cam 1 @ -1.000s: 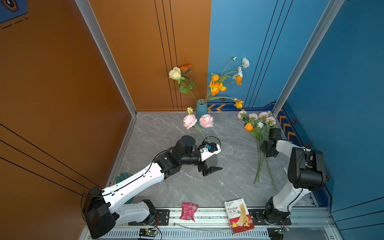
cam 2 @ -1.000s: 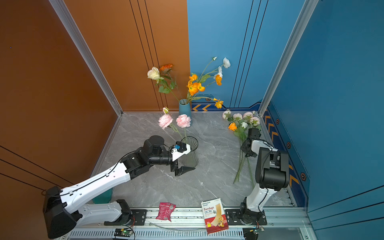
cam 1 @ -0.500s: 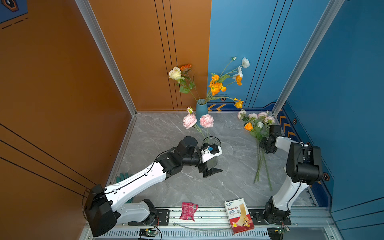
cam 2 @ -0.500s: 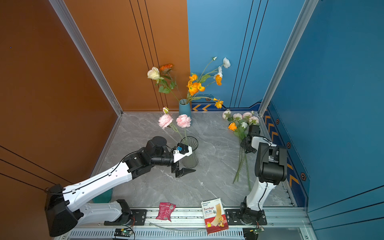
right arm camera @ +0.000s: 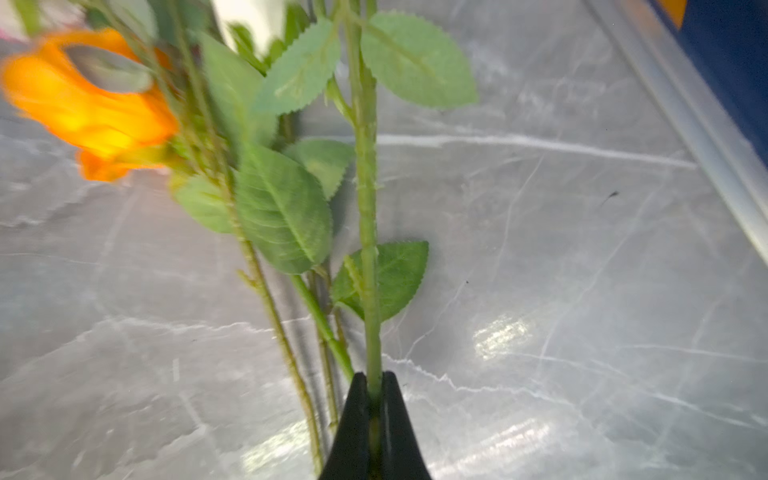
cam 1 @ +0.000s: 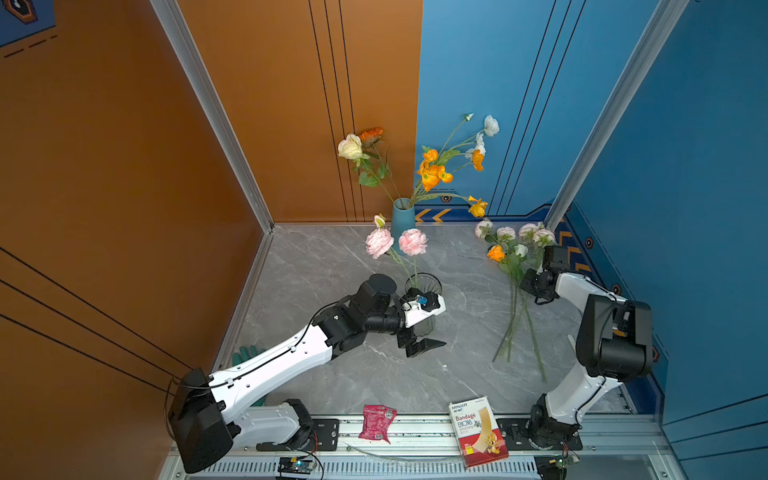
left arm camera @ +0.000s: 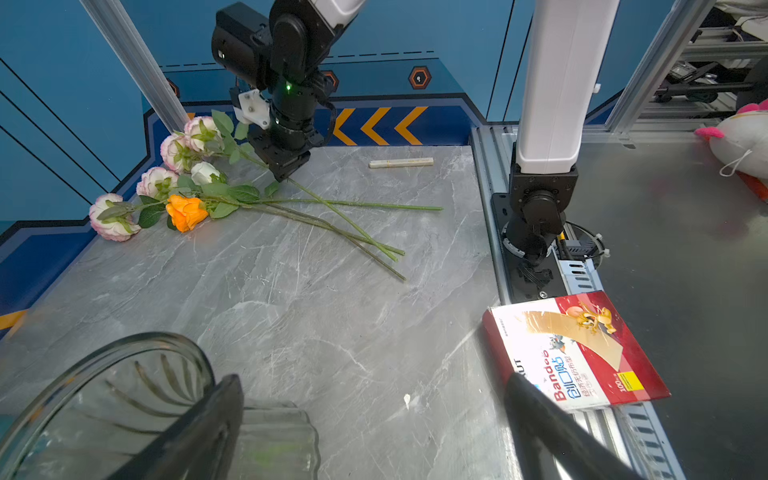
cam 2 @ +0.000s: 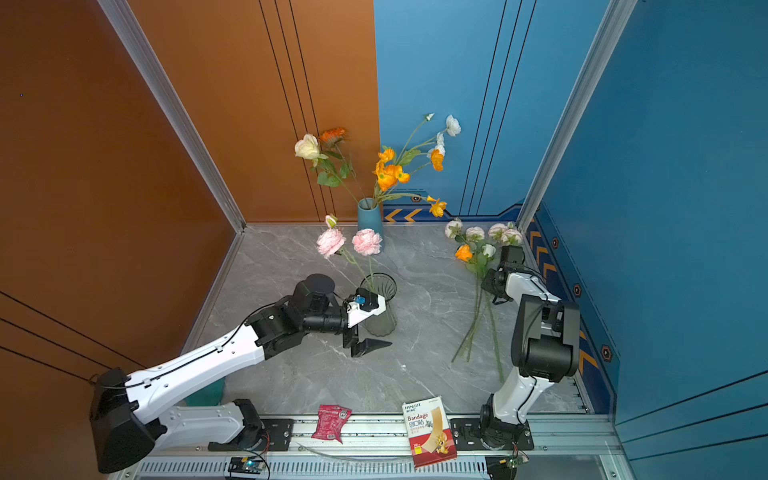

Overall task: Arrange the flowers into the vase
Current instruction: 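Lift the pink rose stem upright with the right gripper, then carry the pink rose over the glass vase with the right gripper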

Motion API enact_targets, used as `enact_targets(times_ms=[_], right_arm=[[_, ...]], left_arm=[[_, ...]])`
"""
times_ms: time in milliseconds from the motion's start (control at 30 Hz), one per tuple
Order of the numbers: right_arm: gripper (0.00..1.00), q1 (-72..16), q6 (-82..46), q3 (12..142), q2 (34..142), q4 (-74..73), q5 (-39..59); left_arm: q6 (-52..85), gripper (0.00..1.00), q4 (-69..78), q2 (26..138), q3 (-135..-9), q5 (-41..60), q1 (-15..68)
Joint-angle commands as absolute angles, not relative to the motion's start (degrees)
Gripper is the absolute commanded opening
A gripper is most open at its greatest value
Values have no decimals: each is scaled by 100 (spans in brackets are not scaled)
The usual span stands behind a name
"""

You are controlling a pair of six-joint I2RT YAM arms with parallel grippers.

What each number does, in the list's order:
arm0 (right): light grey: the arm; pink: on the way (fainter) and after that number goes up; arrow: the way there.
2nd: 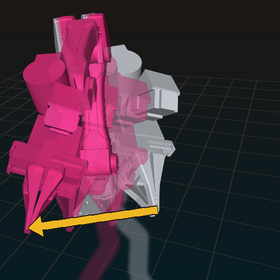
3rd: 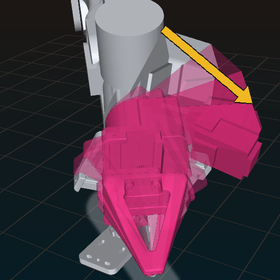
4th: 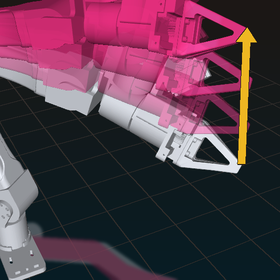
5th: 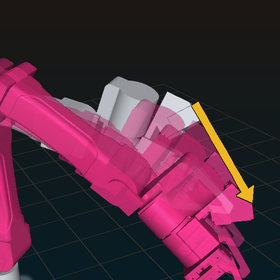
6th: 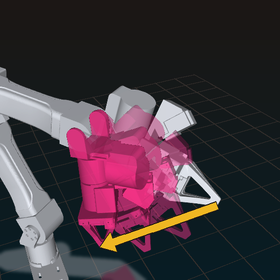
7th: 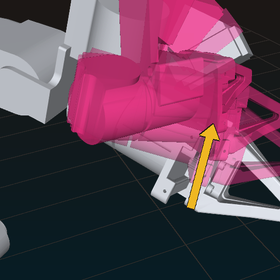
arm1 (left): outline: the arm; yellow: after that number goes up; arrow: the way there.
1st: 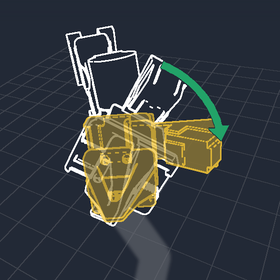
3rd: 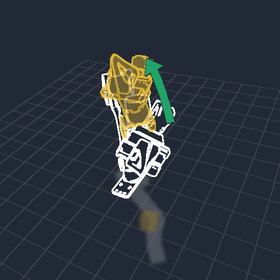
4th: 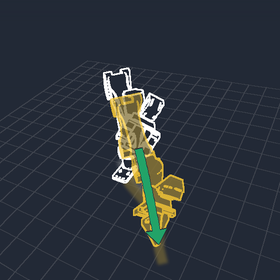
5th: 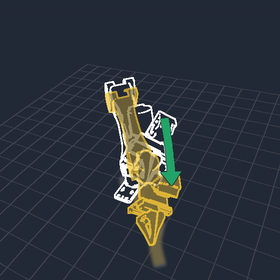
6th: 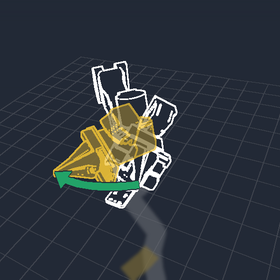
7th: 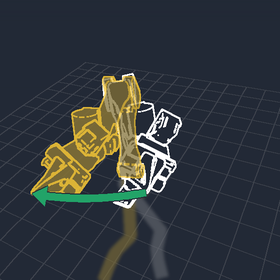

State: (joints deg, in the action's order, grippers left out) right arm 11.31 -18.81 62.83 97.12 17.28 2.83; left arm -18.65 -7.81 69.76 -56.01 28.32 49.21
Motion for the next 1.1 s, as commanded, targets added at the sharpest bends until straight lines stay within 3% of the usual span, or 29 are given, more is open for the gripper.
enact_targets(times_ms=[0,233,433,700,1067], right_arm=[[0,937,-1757,6221,8931,1994,305],[0,236,-1992,5858,7344,1867,114],[0,-984,-2183,5511,6002,753,-955],[0,-2375,-1863,6614,5939,136,-1811],[0,-3637,-1330,7270,6809,-1620,-2349]], left_arm=[[-1984,98,-982,6928,-5710,2751,4985],[-2254,98,-1028,6526,-5653,2764,4931],[-2394,98,-1134,5841,-5527,3250,4307],[-1744,98,-354,5690,-5434,4115,3256],[-1671,98,-339,5726,-5449,4205,3117]])
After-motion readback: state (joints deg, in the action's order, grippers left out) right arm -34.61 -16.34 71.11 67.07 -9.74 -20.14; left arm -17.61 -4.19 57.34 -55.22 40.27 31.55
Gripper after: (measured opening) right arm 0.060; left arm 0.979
